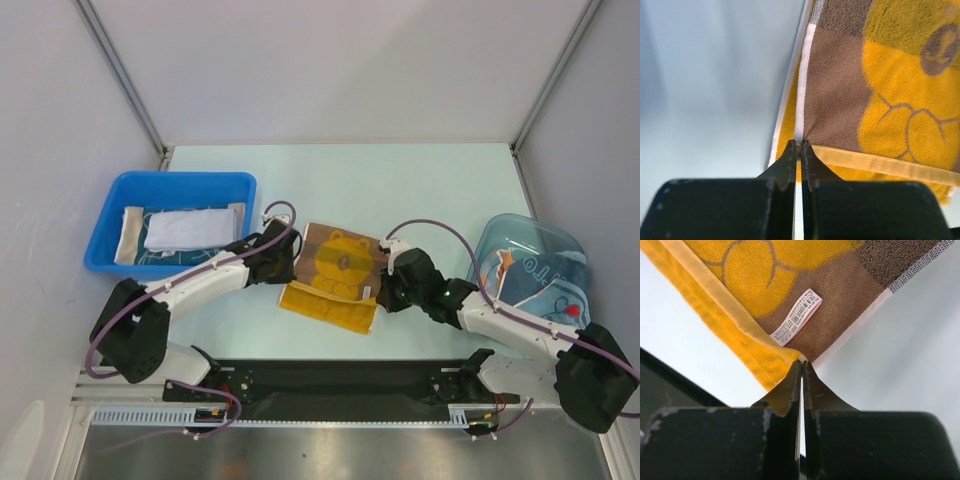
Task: Fold and stack the towels
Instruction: Fold the towel
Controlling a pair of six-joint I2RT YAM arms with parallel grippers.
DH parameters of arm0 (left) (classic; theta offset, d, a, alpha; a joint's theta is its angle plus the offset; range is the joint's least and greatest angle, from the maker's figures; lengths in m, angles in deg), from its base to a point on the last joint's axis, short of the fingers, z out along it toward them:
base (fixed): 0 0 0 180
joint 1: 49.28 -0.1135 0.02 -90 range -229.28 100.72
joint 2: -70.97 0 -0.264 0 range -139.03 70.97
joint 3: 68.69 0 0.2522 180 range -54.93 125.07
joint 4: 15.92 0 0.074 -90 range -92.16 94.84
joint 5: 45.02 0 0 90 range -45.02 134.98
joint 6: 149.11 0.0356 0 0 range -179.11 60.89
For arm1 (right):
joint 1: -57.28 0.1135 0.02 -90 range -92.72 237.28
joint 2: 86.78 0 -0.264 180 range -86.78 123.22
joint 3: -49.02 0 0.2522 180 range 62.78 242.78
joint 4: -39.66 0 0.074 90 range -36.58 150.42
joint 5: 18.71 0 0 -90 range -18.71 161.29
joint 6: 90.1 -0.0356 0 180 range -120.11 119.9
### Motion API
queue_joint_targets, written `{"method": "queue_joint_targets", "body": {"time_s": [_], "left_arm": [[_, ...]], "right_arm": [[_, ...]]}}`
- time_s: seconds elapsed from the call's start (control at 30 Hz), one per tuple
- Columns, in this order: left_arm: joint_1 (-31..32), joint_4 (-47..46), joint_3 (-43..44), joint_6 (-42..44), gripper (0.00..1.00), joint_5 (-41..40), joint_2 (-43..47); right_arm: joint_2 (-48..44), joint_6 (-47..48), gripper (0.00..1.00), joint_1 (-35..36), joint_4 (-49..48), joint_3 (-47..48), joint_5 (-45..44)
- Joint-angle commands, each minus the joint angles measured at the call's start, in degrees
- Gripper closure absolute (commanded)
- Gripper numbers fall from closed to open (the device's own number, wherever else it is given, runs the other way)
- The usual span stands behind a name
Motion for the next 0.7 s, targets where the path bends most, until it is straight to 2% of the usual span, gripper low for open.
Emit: {"method": "queue_joint_targets", "body": {"time_s": [0.0, 0.17, 0.33, 0.5, 0.67], "left_arm": [[0.43, 1.72, 0.98, 1.62, 1.0, -0.46, 3.99], [0.43, -0.13, -3.42, 1.62, 1.0, -0.99, 3.47], [0.43, -2.15, -4.91, 2.24, 1.0, -0.73, 0.84], [0.43, -2.24, -4.83, 2.24, 1.0, -0.03, -0.23], [0.6, 2.06, 0.0, 2.68, 1.0, 1.03, 4.23]], "right_arm": [[-2.98, -4.67, 1.0, 1.09, 1.56, 0.52, 1.49], [-3.52, -9.5, 1.0, 3.73, -4.77, -5.8, 2.64], [-2.02, -11.36, 1.0, 4.87, -9.34, -8.01, 3.52], [-2.02, -10.92, 1.0, 5.05, -7.6, -6.62, 2.55], [-6.15, -10.65, 1.0, 5.14, -1.09, -1.61, 0.61]]}}
